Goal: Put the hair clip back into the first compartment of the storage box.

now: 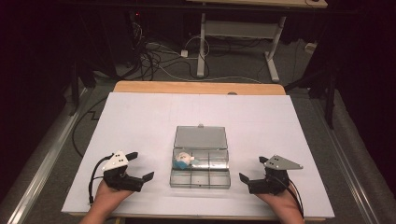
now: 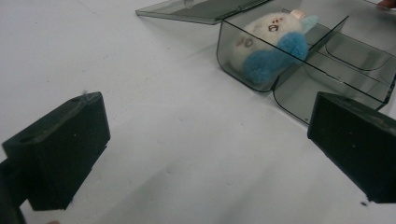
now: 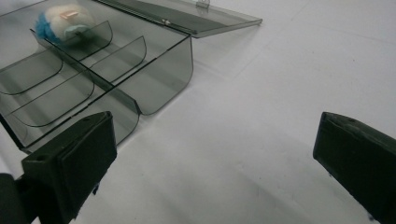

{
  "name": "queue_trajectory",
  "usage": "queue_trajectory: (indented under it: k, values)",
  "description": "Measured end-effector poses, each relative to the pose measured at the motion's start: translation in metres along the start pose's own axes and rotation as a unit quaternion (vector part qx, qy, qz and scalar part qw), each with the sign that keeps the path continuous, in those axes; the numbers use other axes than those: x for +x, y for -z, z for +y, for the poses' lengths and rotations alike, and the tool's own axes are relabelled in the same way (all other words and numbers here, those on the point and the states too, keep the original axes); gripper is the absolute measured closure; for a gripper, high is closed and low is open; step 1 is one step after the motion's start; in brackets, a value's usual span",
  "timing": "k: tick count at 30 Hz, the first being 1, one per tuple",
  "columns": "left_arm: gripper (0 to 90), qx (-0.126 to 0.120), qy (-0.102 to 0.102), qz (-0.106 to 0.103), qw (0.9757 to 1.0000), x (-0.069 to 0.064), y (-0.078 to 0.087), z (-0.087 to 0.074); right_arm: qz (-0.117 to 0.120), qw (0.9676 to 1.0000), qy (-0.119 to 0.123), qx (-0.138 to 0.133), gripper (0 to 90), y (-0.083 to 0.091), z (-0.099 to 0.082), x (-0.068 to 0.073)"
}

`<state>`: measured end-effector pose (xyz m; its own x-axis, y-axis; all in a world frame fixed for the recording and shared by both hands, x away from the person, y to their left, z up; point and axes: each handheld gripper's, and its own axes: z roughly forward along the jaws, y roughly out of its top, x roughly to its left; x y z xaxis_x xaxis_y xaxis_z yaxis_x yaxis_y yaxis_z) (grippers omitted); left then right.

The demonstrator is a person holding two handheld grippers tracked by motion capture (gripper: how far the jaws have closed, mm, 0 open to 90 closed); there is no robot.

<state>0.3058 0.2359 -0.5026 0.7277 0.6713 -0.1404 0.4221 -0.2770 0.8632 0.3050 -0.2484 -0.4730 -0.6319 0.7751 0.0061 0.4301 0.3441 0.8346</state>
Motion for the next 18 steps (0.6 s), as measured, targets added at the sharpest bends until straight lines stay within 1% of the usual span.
queue_trajectory:
  k: [2, 4, 5, 7, 10, 11, 13, 14, 15, 18]
  values:
    - [0.0, 0.0, 0.004, 0.003, 1.0, 0.0, 0.0, 0.0, -0.001, 1.0, -0.002, -0.003, 0.4, 0.0, 0.001, 0.0]
    - [0.0, 0.002, 0.009, 0.011, 0.9999, 0.0, 0.001, 0.001, -0.003, 1.0, -0.004, 0.0, 0.4, -0.002, 0.001, -0.001]
    - [0.0, 0.002, 0.009, 0.01, 0.9999, 0.0, 0.001, 0.002, -0.003, 1.0, -0.002, -0.001, 0.4, -0.004, 0.002, -0.002]
    - [0.0, 0.002, 0.007, 0.013, 0.9999, -0.001, 0.001, 0.004, -0.003, 1.0, -0.001, -0.001, 0.4, -0.005, 0.004, -0.002]
    - [0.0, 0.0, 0.015, 0.01, 0.9998, 0.0, -0.002, 0.007, -0.008, 1.0, -0.001, -0.004, 0.4, -0.006, 0.006, -0.004]
    - [0.0, 0.0, 0.014, 0.01, 0.9998, -0.001, -0.003, 0.009, -0.01, 0.9999, -0.004, -0.005, 0.4, -0.006, 0.007, -0.004]
    - [0.0, 0.002, 0.008, 0.022, 0.9997, -0.002, -0.006, 0.011, -0.01, 0.9999, -0.002, -0.007, 0.4, -0.007, 0.009, -0.006]
    - [0.0, 0.0, 0.01, 0.024, 0.9997, -0.002, -0.006, 0.012, -0.009, 0.9999, -0.002, -0.009, 0.4, -0.008, 0.01, -0.007]
    - [0.0, -0.002, 0.015, 0.022, 0.9997, -0.001, -0.007, 0.014, -0.007, 0.9999, -0.005, -0.014, 0.4, -0.008, 0.011, -0.009]
    - [0.0, 0.0, 0.029, 0.013, 0.9995, 0.002, -0.011, 0.02, -0.007, 0.9998, -0.006, -0.017, 0.4, -0.009, 0.014, -0.01]
